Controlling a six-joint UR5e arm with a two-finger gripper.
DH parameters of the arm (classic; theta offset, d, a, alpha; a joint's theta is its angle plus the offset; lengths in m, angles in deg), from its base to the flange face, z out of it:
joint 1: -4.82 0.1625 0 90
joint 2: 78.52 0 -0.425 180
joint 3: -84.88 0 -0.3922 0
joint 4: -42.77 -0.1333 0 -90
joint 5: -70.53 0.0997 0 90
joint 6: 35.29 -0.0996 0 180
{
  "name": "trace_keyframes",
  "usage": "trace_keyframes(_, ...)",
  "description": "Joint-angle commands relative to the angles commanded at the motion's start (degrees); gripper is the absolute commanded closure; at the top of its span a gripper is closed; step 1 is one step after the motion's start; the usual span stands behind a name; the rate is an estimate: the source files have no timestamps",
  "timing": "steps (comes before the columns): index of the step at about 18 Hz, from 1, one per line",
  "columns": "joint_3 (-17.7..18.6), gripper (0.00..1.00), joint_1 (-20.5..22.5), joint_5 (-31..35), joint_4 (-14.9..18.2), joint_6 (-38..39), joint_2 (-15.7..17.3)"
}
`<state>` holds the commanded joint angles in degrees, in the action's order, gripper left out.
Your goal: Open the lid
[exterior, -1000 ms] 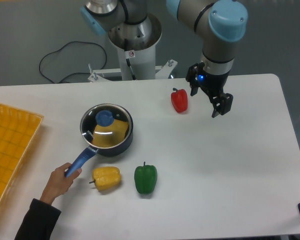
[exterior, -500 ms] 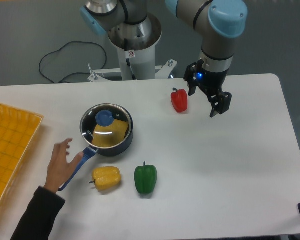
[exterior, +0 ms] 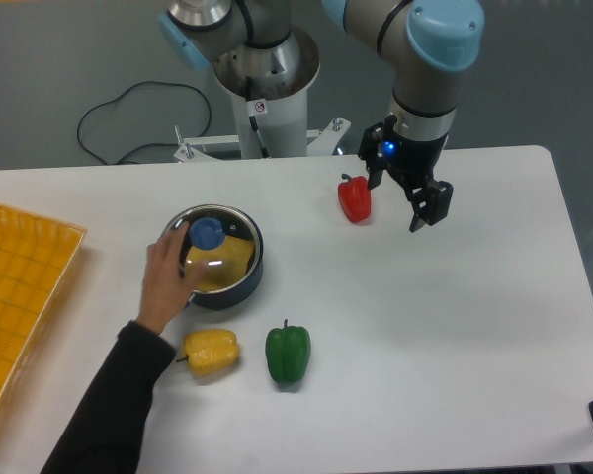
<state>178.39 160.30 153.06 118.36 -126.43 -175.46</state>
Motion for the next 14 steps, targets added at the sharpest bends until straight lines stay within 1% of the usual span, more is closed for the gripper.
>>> trace_keyframes(2,0.5,0.00,-0.2,-0.1,0.0,0.0,0.3)
trace_keyframes(14,0.7,0.00,-0.3,-0.1,-0.1,0.0,0.4)
